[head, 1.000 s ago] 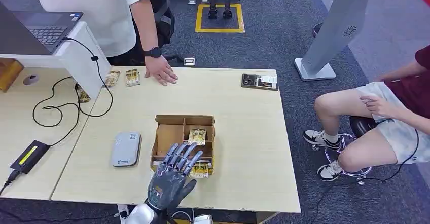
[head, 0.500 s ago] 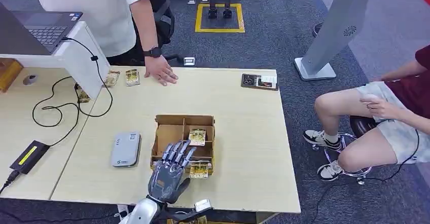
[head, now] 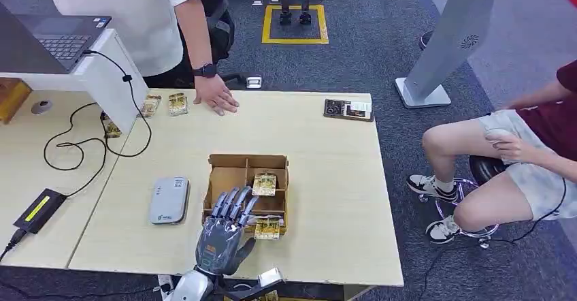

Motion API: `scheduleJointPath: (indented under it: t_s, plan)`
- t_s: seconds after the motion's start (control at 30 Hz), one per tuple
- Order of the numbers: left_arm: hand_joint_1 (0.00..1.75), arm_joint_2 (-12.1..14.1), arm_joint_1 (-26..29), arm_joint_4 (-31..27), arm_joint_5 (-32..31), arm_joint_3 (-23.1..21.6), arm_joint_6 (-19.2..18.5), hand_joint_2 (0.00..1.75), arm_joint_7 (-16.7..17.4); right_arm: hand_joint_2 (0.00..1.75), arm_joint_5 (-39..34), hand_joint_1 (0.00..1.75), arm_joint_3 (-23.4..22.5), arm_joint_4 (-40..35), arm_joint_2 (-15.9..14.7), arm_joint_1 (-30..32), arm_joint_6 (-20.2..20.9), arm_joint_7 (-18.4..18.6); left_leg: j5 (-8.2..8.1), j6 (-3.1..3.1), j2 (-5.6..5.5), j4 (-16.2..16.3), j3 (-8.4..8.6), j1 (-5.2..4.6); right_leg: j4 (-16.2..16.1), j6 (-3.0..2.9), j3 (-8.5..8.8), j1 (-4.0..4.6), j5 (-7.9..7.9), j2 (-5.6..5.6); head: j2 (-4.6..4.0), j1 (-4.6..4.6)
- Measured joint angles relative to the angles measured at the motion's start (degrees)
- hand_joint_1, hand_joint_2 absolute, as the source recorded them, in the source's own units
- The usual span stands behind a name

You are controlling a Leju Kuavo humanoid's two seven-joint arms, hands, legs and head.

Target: Pass the card to the sensor for recognition and then transmit it.

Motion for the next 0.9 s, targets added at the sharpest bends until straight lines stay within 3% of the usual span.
scheduleJointPath:
  t_s: [0.17, 0.67, 0.7, 0.73, 0.9]
  plan:
    - [0.00, -0.7, 1.0, -1.7, -0.3, 2.6, 0.0, 1.75, -2.2, 1.75, 0.0, 0.00, 0.0, -0.4, 0.2, 0.0, 0.0, 0.2, 0.00, 0.00, 0.00, 0.0, 0.00, 0.00, 0.0, 0.00, -0.01, 0.00, 0.00, 0.00, 0.00, 0.00]
    - [0.00, -1.7, 1.6, -2.0, -3.3, 5.6, 0.0, 1.75, -0.9, 1.75, 0.0, 0.00, 0.0, -0.5, 0.3, 0.0, -0.5, 0.3, 0.00, 0.00, -0.01, 0.0, 0.00, 0.00, 0.0, 0.00, 0.00, 0.00, 0.00, -0.01, 0.00, 0.00]
    - [0.23, -1.8, 1.7, -2.0, -3.2, 5.8, 0.0, 1.75, -0.9, 1.75, 0.0, 0.00, 0.0, -0.5, 0.3, 0.0, -0.5, 0.3, 0.00, 0.00, -0.01, 0.0, 0.00, 0.00, 0.0, 0.00, 0.00, 0.00, 0.00, -0.01, 0.00, -0.02]
    - [1.75, -1.9, 1.7, -2.1, -3.2, 5.9, 0.0, 1.75, -1.0, 1.75, 0.0, 0.00, 0.0, -0.5, 0.3, 0.0, -0.5, 0.3, 0.00, 0.00, -0.01, 0.0, 0.00, 0.00, 0.0, 0.00, 0.00, 0.00, 0.00, -0.01, 0.00, 0.00]
    - [1.75, -2.0, 2.1, -2.8, -3.1, 6.1, 0.0, 1.75, -2.2, 1.75, 0.0, 0.00, 0.0, -0.5, 0.3, 0.0, -0.5, 0.3, 0.00, 0.00, -0.01, 0.0, 0.00, 0.00, 0.0, 0.00, 0.00, 0.00, 0.00, -0.01, 0.00, 0.00]
